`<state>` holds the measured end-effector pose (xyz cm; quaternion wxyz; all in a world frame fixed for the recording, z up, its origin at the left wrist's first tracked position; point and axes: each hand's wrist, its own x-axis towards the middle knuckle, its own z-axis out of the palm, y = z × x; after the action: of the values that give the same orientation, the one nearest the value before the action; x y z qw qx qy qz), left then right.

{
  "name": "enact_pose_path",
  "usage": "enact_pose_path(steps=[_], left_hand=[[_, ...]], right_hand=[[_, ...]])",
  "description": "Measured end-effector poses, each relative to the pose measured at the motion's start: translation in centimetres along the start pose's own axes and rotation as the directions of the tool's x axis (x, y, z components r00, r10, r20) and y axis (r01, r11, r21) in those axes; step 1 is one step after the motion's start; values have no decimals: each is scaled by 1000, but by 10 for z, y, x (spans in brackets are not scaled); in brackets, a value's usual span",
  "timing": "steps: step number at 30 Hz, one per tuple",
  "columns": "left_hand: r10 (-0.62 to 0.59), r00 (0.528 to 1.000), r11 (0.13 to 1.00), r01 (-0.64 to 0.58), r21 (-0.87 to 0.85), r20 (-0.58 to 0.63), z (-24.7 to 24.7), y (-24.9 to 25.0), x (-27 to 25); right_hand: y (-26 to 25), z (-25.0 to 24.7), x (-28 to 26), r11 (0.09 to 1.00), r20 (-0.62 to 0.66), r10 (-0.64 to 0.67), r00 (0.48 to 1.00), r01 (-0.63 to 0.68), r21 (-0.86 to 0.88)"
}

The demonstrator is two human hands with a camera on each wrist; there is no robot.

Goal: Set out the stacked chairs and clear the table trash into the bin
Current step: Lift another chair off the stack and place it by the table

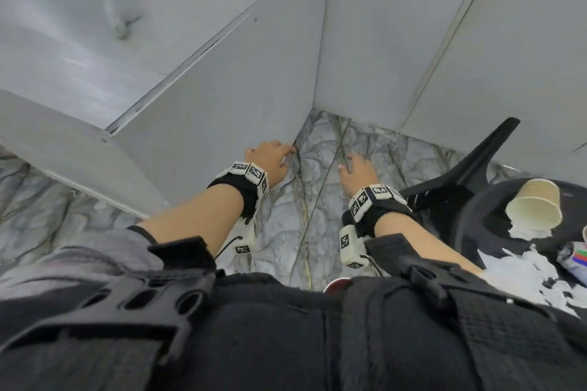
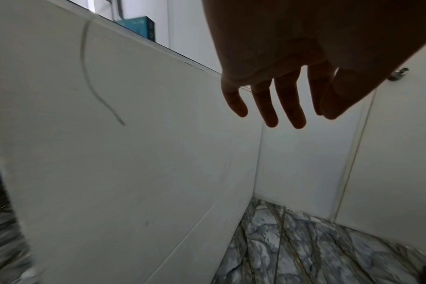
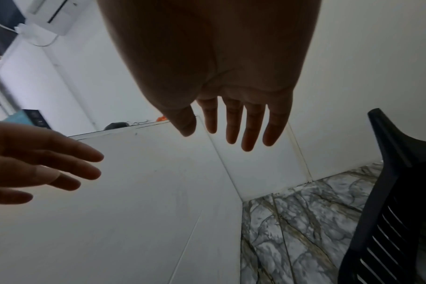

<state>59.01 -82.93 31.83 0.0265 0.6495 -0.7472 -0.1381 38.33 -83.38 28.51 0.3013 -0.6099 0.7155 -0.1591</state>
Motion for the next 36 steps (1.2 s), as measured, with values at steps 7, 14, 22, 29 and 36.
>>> enact_pose_path(steps=[7,14,22,29,36], left_hand=[[182,978,980,-189,68,98,-18,11,110],[353,923,923,-370,103,152,-6,73,242],[543,794,797,-590,130,271,3,189,385],[704,593,619,-782,73,391,35,290,471],[832,286,297,-953,52,476,67,391,562]], right_hand=[[7,-21,65,984,-138,160,977,-147,100],[60,-59,156,940,-218,331,918,-300,163],[131,-142,243,880,-260,462,848,-400,256],[191,-178,277,784,-263,610,747,-522,335],[244,-203,304,642,-317,763,563,-605,471]])
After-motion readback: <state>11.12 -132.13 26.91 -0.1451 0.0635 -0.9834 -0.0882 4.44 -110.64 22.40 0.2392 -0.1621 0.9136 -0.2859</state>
